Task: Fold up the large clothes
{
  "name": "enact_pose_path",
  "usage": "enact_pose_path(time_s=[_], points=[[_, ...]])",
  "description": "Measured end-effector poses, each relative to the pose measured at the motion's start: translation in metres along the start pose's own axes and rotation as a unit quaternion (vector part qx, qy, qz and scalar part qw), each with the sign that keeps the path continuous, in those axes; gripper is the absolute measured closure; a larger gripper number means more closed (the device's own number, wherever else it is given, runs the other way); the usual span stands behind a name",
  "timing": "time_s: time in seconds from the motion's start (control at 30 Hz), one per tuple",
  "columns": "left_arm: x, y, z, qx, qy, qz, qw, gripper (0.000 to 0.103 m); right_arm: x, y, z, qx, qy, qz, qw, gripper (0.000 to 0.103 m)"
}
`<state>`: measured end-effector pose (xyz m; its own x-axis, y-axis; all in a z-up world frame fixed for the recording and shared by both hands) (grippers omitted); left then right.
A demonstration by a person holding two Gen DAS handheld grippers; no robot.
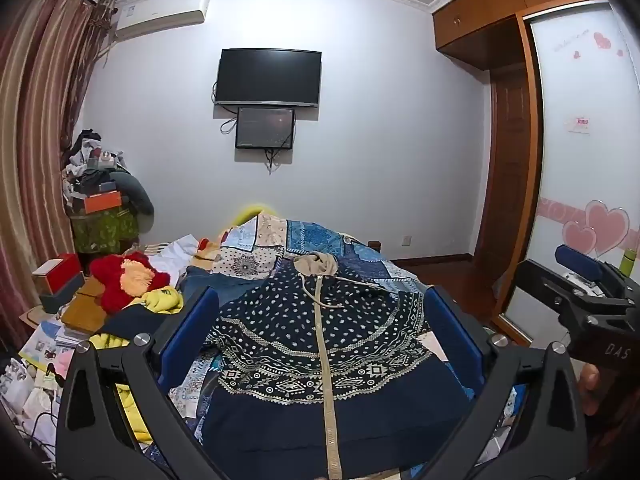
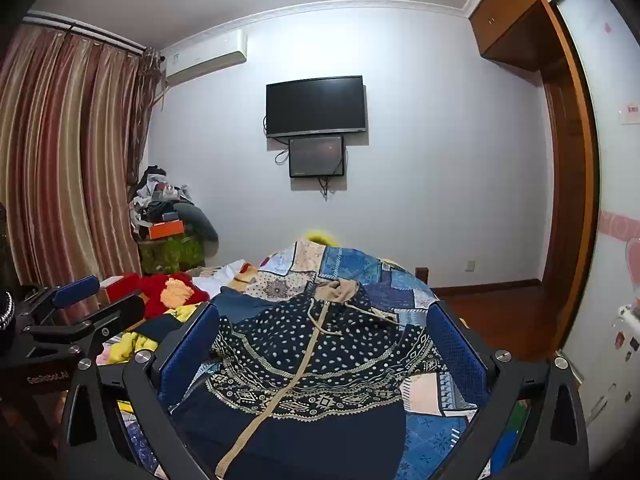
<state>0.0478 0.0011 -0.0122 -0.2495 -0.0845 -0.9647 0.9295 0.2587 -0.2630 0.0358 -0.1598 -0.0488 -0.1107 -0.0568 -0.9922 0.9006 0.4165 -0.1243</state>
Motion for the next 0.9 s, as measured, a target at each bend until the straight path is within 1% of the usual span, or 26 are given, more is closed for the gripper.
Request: enact_pose_path(time_s=[0.17, 0.2, 0.23, 0.27, 0.3, 0.43, 0.57, 0.6, 0.63, 0.9], points=[[0.0, 0.001, -0.006, 0.008, -0.007, -0.01, 0.9999, 0.0, 0.0, 0.002, -0.002, 0.0, -0.001, -0.002, 1.0, 0.0], [0.001, -0.001, -0.009, 0.008, -0.008, -0.007, 0.9999, 0.0, -0.001, 0.003, -0.002, 0.0, -0.002, -0.002, 1.0, 0.0], [0.004, 0.006, -0.006, 0.003, -0.007, -0.008, 0.9999, 0.0, -0.001, 0.003, -0.003, 0.0, -0.002, -0.003, 1.0, 0.0], [0.004, 0.007, -0.008, 0.006, -0.007, -0.009, 0.9999, 0.0, -0.001, 0.004, -0.003, 0.001, -0.002, -0.003, 1.0, 0.0], [0.003, 0.008, -0.002, 0.005, 0.001, -0.011, 0.9999, 0.0, -0.001, 0.005, -0.004, 0.001, -0.003, -0.003, 1.0, 0.0], [0.005, 0.012, -0.003, 0.006, -0.003, -0.015, 0.9999, 0.0, -0.004, 0.011, -0.009, 0.004, -0.008, -0.002, 1.0, 0.0], [0.007, 0.016, -0.002, 0.005, -0.002, -0.018, 0.9998, 0.0, -0.01, 0.001, 0.005, 0.002, -0.002, 0.006, 1.0, 0.0], [0.008, 0.017, -0.002, 0.004, 0.0, -0.018, 0.9998, 0.0, -0.011, 0.003, 0.005, 0.003, -0.003, 0.005, 1.0, 0.0], [0.006, 0.014, 0.0, 0.003, 0.001, -0.017, 0.9998, 0.0, -0.011, -0.004, 0.004, 0.004, -0.005, 0.007, 1.0, 0.0], [0.004, 0.012, 0.001, 0.003, 0.003, -0.015, 0.9999, 0.0, -0.012, -0.004, 0.003, 0.003, -0.005, 0.007, 1.0, 0.0]])
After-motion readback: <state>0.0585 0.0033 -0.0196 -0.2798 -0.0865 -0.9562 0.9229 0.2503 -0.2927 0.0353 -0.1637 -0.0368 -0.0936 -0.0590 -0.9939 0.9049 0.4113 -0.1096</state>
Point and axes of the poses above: each gripper's, at about its wrist camera, not at the fingertips, and y roughly the way its jaws point, z to its right, x to its underside, the point moved 5 cm from there along y, roughly the way its jaws point, and after that the axes turned 15 degrees about -x, right-handed, at the moved point
